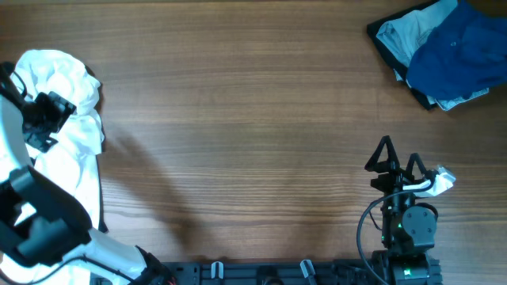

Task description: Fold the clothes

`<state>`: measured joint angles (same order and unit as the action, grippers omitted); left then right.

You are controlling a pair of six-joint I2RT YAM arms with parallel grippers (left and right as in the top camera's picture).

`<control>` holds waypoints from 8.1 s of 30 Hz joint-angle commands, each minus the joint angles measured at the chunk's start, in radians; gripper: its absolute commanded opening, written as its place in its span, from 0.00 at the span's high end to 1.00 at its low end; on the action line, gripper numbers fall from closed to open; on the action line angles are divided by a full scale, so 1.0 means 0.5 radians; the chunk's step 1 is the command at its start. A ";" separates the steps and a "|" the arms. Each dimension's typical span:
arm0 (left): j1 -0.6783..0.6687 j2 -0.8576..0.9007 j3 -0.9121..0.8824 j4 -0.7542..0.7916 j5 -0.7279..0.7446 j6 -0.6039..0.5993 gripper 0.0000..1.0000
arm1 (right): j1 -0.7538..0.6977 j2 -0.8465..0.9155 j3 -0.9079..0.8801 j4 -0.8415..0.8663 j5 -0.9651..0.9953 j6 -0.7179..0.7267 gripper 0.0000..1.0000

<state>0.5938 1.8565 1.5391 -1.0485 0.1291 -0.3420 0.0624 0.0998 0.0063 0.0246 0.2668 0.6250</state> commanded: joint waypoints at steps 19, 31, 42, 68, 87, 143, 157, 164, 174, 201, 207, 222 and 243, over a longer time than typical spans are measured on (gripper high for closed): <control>-0.265 0.298 0.105 -0.290 -0.037 0.042 0.28 | 0.004 -0.014 -0.002 0.011 0.006 0.014 0.00; -0.171 0.313 -0.192 -0.010 -0.180 0.024 0.19 | 0.004 -0.014 -0.002 0.011 0.005 0.014 0.00; 0.036 0.445 -0.193 0.019 -0.081 0.041 0.22 | 0.004 -0.014 -0.002 0.011 0.006 0.014 0.00; -0.263 0.405 -0.014 -0.070 0.105 -0.012 0.09 | 0.004 -0.014 -0.002 0.011 0.005 0.014 0.00; -0.354 0.168 -0.014 -0.031 0.017 0.017 0.25 | 0.004 -0.007 -0.002 0.011 0.005 0.014 0.00; -1.186 -1.067 -0.014 0.803 -0.106 -0.267 0.96 | 0.004 -0.007 -0.002 0.011 0.006 0.014 0.00; -1.485 -0.864 -0.011 1.813 -0.113 -0.216 0.96 | 0.004 -0.007 -0.002 0.011 0.005 0.014 0.00; -1.657 -0.336 0.046 1.742 0.050 -0.230 0.96 | 0.004 -0.007 -0.002 0.011 0.006 0.014 0.00; -1.908 0.012 0.173 2.126 -0.079 -0.163 0.96 | 0.004 -0.007 -0.002 0.011 0.005 0.014 0.00; -3.072 0.382 0.252 2.867 0.184 -0.538 0.96 | 0.004 -0.007 -0.002 0.011 0.005 0.014 0.00; -3.111 0.384 0.252 2.737 0.292 -0.529 0.64 | 0.004 -0.007 -0.002 0.011 0.006 0.014 0.00; -2.193 0.362 0.252 1.202 0.356 -0.686 0.50 | 0.004 -0.007 -0.002 0.011 0.005 0.014 0.00; -1.690 0.043 0.195 -0.520 -0.024 -0.544 0.52 | 0.004 -0.007 -0.002 0.011 0.006 0.014 0.00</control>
<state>-0.2886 1.9774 1.6558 -1.2812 0.1715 -0.6258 0.0624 0.1009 0.0063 0.0246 0.2668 0.6250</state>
